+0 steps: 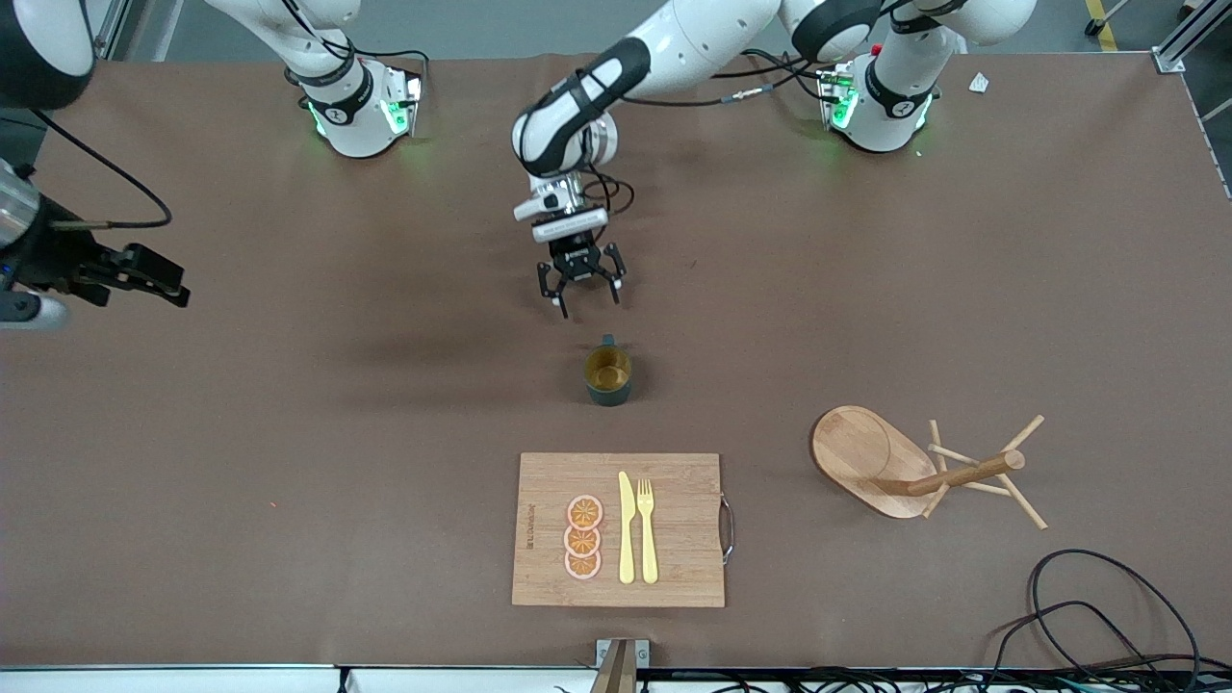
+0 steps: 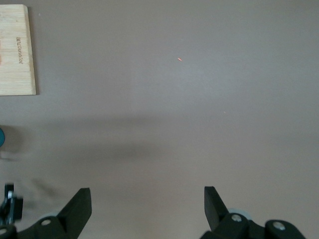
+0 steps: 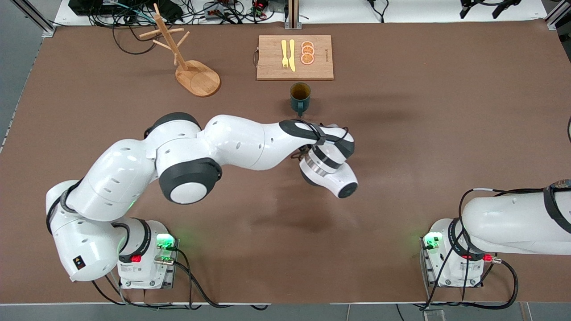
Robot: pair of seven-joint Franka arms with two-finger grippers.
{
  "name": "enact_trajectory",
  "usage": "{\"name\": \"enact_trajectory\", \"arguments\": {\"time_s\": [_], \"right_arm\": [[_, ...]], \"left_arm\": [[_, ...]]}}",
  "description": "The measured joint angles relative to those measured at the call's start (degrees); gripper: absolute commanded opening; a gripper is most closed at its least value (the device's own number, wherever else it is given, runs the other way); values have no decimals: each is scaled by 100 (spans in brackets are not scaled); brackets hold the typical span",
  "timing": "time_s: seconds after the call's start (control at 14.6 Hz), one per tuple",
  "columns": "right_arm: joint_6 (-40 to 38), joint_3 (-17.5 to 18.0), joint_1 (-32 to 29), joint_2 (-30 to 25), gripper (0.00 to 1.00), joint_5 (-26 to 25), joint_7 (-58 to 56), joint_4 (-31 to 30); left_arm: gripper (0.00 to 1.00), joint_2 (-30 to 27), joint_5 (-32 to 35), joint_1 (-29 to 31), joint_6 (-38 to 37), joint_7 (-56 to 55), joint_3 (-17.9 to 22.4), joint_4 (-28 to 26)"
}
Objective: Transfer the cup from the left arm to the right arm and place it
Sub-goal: 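Lower the mug onto the table and open the left gripper, then raise the left gripper away while the right gripper reaches the mug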
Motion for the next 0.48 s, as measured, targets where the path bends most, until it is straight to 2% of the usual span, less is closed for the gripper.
{"name": "enact_trajectory", "arguments": {"time_s": [0.14,0.48], "right_arm": [[195,2,37,205,100,2,2,-1],[251,3,173,478,100,28,302,0]], "left_arm": [[100,-359,-696,-29,-43,2,-146,28],[100,-1581,-2631,88,-81,588,-160,40]]}}
